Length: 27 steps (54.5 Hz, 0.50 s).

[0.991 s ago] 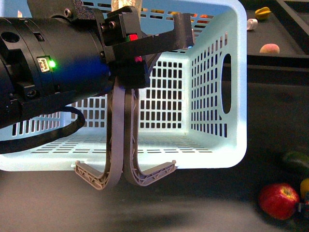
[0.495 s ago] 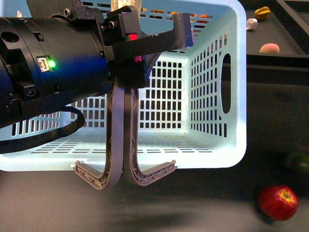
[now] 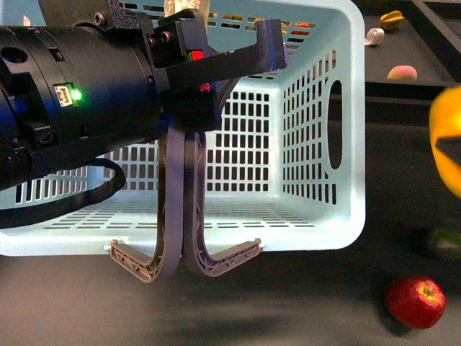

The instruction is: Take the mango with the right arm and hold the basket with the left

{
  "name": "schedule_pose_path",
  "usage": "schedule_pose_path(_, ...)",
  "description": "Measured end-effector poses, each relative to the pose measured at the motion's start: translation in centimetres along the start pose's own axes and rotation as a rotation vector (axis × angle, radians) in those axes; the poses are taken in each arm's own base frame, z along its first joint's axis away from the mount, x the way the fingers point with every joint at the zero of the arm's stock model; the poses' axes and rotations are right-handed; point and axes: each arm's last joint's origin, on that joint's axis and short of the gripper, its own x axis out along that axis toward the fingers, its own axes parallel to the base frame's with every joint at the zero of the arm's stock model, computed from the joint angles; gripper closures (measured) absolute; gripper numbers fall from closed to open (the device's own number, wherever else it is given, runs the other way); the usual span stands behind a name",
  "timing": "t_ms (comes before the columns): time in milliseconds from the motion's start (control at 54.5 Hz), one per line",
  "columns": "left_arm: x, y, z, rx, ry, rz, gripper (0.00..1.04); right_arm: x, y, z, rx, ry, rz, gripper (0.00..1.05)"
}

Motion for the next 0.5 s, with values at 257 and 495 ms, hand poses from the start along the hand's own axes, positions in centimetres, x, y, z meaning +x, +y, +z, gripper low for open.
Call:
schedule_pose_path(257, 0.0, 0.0, 0.0, 0.0, 0.0, 0.0, 0.99, 1.1, 6.4, 2.3, -0.034, -0.044, 0.123, 0.49)
schedule_pose_path(495, 0.0, 0.0, 0.0, 0.0, 0.0, 0.0, 0.99, 4.1, 9.2, 2.1, -0.04, -0.009, 0.13, 0.49)
